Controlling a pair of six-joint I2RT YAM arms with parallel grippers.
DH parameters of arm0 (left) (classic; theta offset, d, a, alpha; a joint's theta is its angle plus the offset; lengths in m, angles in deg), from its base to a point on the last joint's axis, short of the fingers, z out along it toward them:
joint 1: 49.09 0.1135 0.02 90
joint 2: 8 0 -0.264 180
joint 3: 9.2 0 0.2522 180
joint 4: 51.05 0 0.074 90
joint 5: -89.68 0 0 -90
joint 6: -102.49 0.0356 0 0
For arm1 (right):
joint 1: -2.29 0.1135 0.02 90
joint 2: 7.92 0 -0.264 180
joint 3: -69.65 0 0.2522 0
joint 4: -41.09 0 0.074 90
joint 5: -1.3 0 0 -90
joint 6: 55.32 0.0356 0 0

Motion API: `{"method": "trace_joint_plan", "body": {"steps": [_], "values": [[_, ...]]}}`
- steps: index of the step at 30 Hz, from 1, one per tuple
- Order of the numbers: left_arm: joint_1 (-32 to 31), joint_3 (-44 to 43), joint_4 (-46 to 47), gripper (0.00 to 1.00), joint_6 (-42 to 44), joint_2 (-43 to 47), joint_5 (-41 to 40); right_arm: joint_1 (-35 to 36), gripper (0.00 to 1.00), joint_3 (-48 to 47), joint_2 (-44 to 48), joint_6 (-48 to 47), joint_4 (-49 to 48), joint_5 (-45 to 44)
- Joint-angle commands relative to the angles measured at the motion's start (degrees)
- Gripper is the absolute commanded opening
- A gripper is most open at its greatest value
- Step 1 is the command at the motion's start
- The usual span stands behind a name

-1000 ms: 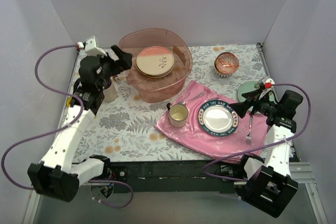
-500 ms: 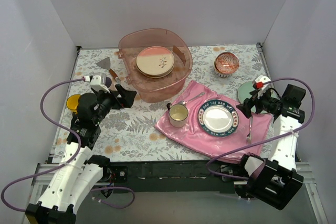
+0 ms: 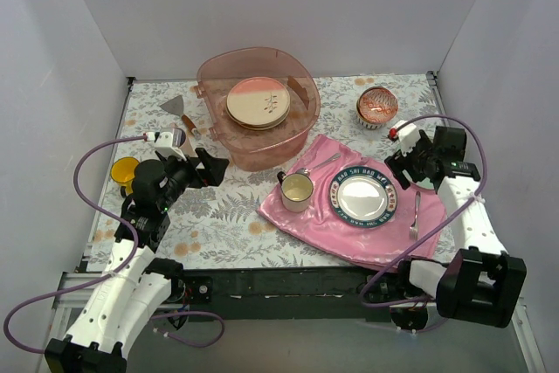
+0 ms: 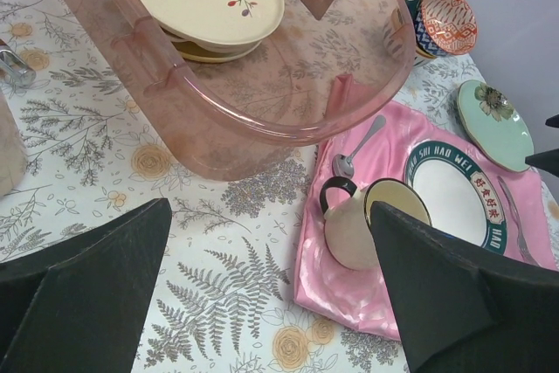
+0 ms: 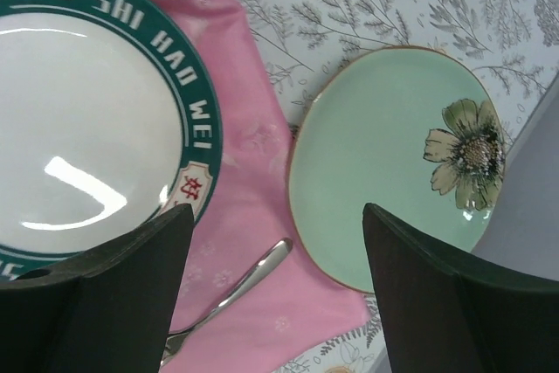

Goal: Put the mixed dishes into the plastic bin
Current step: Pick up the plate at the center of the board.

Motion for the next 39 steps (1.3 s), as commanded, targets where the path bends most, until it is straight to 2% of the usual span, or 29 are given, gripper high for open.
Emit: {"method": "trace_joint_plan", "body": {"steps": [1, 3, 6, 9, 19, 39], "values": [[0.2, -0.1, 1.0, 0.98, 1.4, 0.9, 0.2, 3.6, 0.83, 1.8, -3.2, 3.1, -9.5, -18.1], [0.2, -0.1, 0.9, 0.98, 1.4, 0.9, 0.2, 4.2, 0.79, 2.4, -4.9, 2.3, -11.8, -21.1], [0.2, -0.1, 0.9, 0.98, 1.4, 0.7, 0.2, 5.3, 0.68, 3.7, -6.7, 2.2, -15.2, -23.4], [0.2, -0.1, 0.9, 0.98, 1.6, 0.4, 0.3, 7.0, 0.66, 4.4, -8.8, 2.9, -18.6, -24.9], [0.3, -0.1, 0.8, 0.98, 1.6, -0.1, -0.1, 13.4, 0.61, 5.5, -16.9, 5.0, -29.3, -33.0], [0.2, -0.1, 0.8, 0.98, 1.6, -0.2, -0.3, 15.6, 0.54, 6.8, -25.7, 1.8, -37.1, -40.6]]}}
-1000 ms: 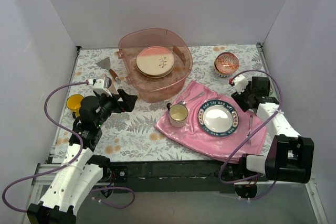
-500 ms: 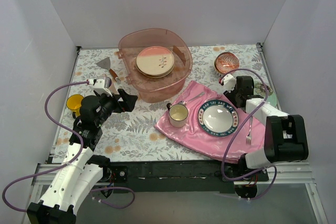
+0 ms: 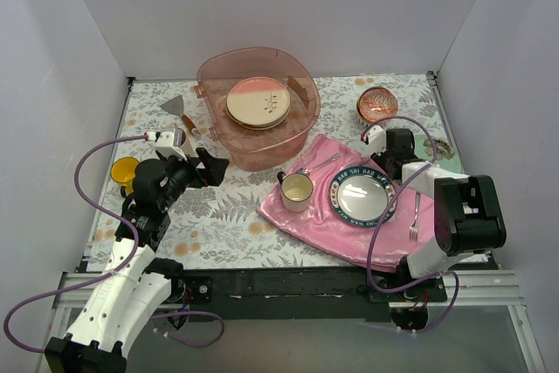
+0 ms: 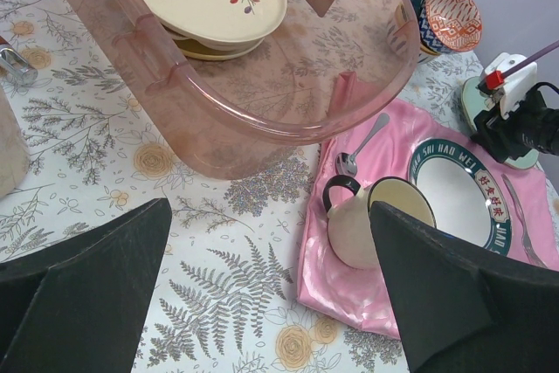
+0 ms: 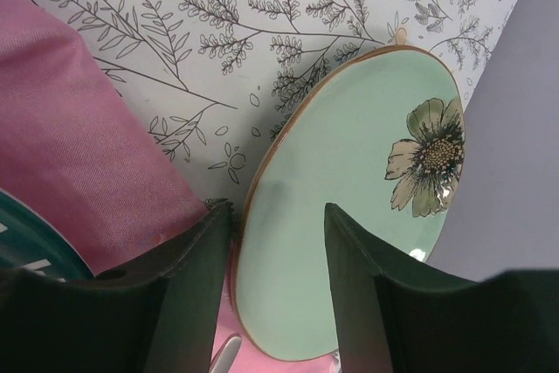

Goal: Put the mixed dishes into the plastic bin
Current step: Pick up the plate at the center of the board.

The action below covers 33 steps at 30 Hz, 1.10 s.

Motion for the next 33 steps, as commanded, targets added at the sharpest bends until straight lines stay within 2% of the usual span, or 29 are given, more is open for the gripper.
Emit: {"method": "trace_joint_plan", "body": {"steps": [1, 11, 16, 17, 20, 23, 26, 33], "values": [[0.2, -0.1, 0.8, 0.98, 1.0, 0.3, -0.3, 0.6, 0.54, 1.2, -0.6, -1.4, -4.6, -3.0], [0.2, -0.1, 0.7, 0.98, 1.0, 0.3, -0.2, 1.0, 0.53, 3.9, -4.7, -5.4, -10.9, -9.6], [0.2, -0.1, 0.8, 0.98, 1.0, 0.3, -0.1, 1.4, 0.35, 5.1, -5.6, -6.3, -12.2, -10.5], [0.2, -0.1, 0.7, 0.98, 1.0, 0.4, -0.1, 1.6, 0.26, 5.3, -5.5, -6.3, -12.2, -10.4], [0.3, -0.1, 0.8, 0.98, 1.0, 0.4, -0.1, 1.8, 0.13, 5.9, -4.9, -6.3, -12.3, -10.4], [0.2, -0.1, 0.7, 0.98, 1.0, 0.3, -0.1, 2.0, 0.05, 6.6, -3.3, -6.8, -12.4, -10.4], [0.3, -0.1, 0.6, 0.98, 0.9, 0.2, -0.2, 2.1, 0.01, 7.4, -0.1, -8.3, -12.4, -10.4], [0.3, -0.1, 0.8, 0.98, 0.6, -0.1, 1.1, 2.6, 0.01, 6.2, 11.6, -12.9, -6.2, -8.3]]}}
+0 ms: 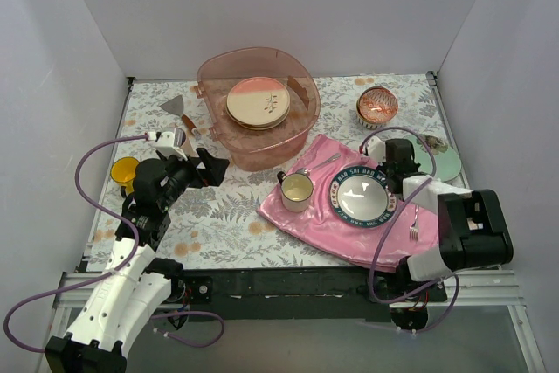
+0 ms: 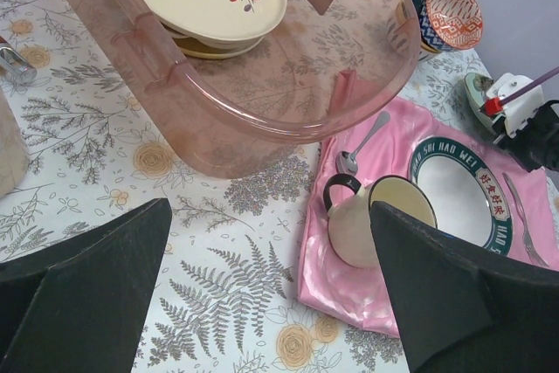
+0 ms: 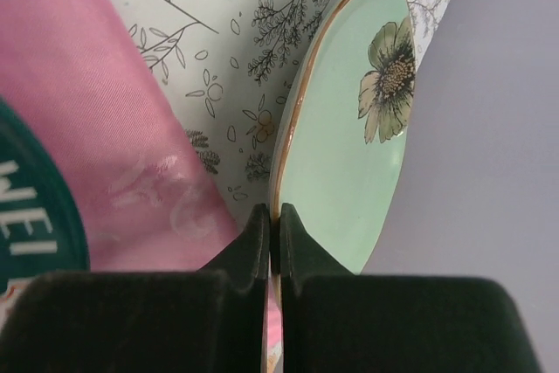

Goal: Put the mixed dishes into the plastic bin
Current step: Pick up the plate at the center of the board.

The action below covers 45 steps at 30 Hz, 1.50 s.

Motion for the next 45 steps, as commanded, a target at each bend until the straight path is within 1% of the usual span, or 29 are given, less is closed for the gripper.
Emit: {"method": "trace_joint_plan", "body": {"steps": [1, 7, 9, 13, 16, 17, 18, 20, 21, 23, 25, 26, 28, 29, 32, 33, 35, 36, 40, 41, 43, 44, 45], "values": [[0.3, -0.1, 0.8, 0.98, 0.5, 0.0, 1.2, 0.7, 0.01, -1.9, 8.9, -5.2, 1.9, 0.6], [0.3, -0.2, 0.8, 0.98, -0.2, -0.4, 2.6, 0.7, 0.01, -4.1, 18.2, -8.8, 8.8, 3.1], [0.2, -0.2, 0.8, 0.98, -0.7, -0.5, 3.1, 0.7, 0.01, -4.6, 21.6, -9.3, 11.1, 5.5], [0.3, -0.2, 1.1, 0.98, -2.1, -0.8, 5.1, 0.7, 0.01, -6.7, 25.4, -8.8, 20.2, 8.4], [0.3, 0.4, 2.0, 0.98, -4.9, -0.7, 8.0, 0.9, 0.01, -6.8, 28.3, -9.0, 23.1, 10.1], [0.3, 0.6, 2.7, 0.98, -5.9, -0.8, 9.1, 0.8, 0.01, -7.3, 29.1, -9.2, 25.5, 10.5], [0.2, 1.1, 4.2, 0.98, -7.2, -1.0, 12.5, 0.9, 0.01, -7.7, 30.3, -9.2, 26.7, 11.6], [0.3, 2.4, 6.4, 0.98, -12.8, -1.5, 15.5, 0.9, 0.01, -9.0, 32.0, -9.1, 30.2, 13.5], [0.2, 2.9, 9.5, 0.98, -15.2, -1.7, 19.5, 0.9, 0.01, -9.4, 32.6, -8.9, 31.4, 14.1], [0.2, 4.2, 12.8, 0.98, -23.8, -2.8, 21.5, 1.0, 0.01, -10.6, 33.6, -8.5, 34.0, 16.2], [0.2, 4.6, 16.2, 0.98, -29.1, -4.1, 24.4, 0.9, 0.01, -12.4, 35.0, -8.0, 37.2, 19.2], [0.0, 4.6, 17.2, 0.98, -34.1, -5.7, 25.1, 0.9, 0.01, -12.9, 35.4, -7.6, 38.3, 20.3], [-1.5, 4.3, 19.8, 0.98, -38.0, -7.4, 26.1, 0.9, 0.01, -14.7, 36.3, -7.1, 40.9, 23.5], [-2.4, 3.6, 20.4, 0.98, -40.8, -9.0, 25.6, 0.9, 0.01, -15.3, 36.9, -7.1, 41.7, 24.5], [-6.6, 1.4, 20.9, 0.98, -44.8, -11.8, 22.6, 1.0, 0.01, -17.4, 37.0, -7.5, 44.9, 28.7], [-8.7, 1.0, 21.0, 0.98, -47.8, -13.5, 21.8, 1.0, 0.01, -17.8, 37.5, -9.0, 45.7, 31.0], [-10.7, -0.2, 21.0, 0.98, -51.0, -15.7, 19.3, 1.1, 0.01, -18.9, 38.4, -11.5, 47.6, 33.3], [-12.9, -1.3, 21.0, 0.98, -54.0, -17.5, 18.3, 1.0, 0.01, -19.2, 39.1, -12.6, 47.8, 34.2], [-19.4, -3.8, 20.8, 0.98, -62.3, -21.5, 9.9, 1.2, 0.01, -21.4, 41.9, -20.2, 50.9, 38.8], [-22.0, -4.5, 20.5, 0.98, -63.6, -22.7, 6.9, 1.2, 0.01, -22.2, 42.7, -21.5, 52.2, 40.9], [-24.6, -7.4, 19.6, 0.98, -67.3, -26.4, 4.7, 1.2, 0.01, -22.4, 44.0, -24.3, 53.3, 43.0], [-26.9, -8.7, 18.1, 0.98, -68.3, -27.8, 3.9, 1.3, 0.01, -22.1, 45.1, -27.4, 53.5, 45.0], [-27.8, -10.1, 17.3, 0.98, -69.0, -29.2, 2.5, 1.3, 0.01, -21.9, 45.7, -28.9, 54.4, 46.0]]}}
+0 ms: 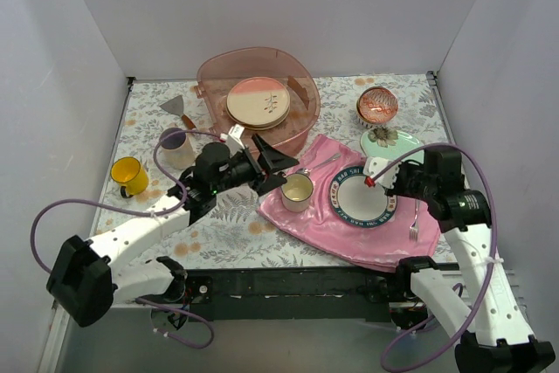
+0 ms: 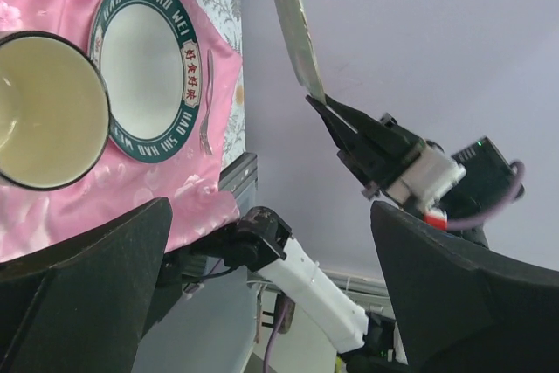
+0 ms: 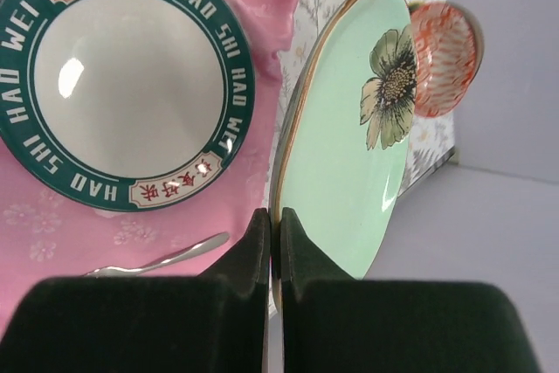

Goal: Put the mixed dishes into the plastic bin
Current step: Pick up the plate at the center of the board.

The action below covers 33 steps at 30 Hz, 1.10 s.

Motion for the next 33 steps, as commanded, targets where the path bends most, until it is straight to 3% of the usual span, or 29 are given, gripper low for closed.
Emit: {"method": "trace_joint_plan", "body": {"steps": [1, 8, 17, 30, 33], "values": [[-5.9, -8.4, -2.6, 0.98, -15.9, -5.9, -8.4, 0.3, 0.01, -4.3, 4.5, -14.2, -2.7, 7.7], [-12.2, -17.2, -5.3, 0.98, -18.9, -17.4, -12.7, 0.4, 0.01, -1.7, 8.3, -20.4, -3.0, 16.0], [-14.4, -22.1, -5.8, 0.96, -20.6, -25.3, -14.4, 0.5, 0.01, -0.7, 9.1, -23.3, -1.7, 20.2], [-14.6, -20.2, -4.2, 0.87, -19.4, -22.0, -15.6, 0.6, 0.01, 1.6, 9.7, -23.1, -3.3, 18.6], [-14.6, -18.1, -2.2, 0.77, -18.0, -19.6, -15.8, 0.6, 0.01, 2.2, 9.8, -21.8, -4.2, 17.6]]}}
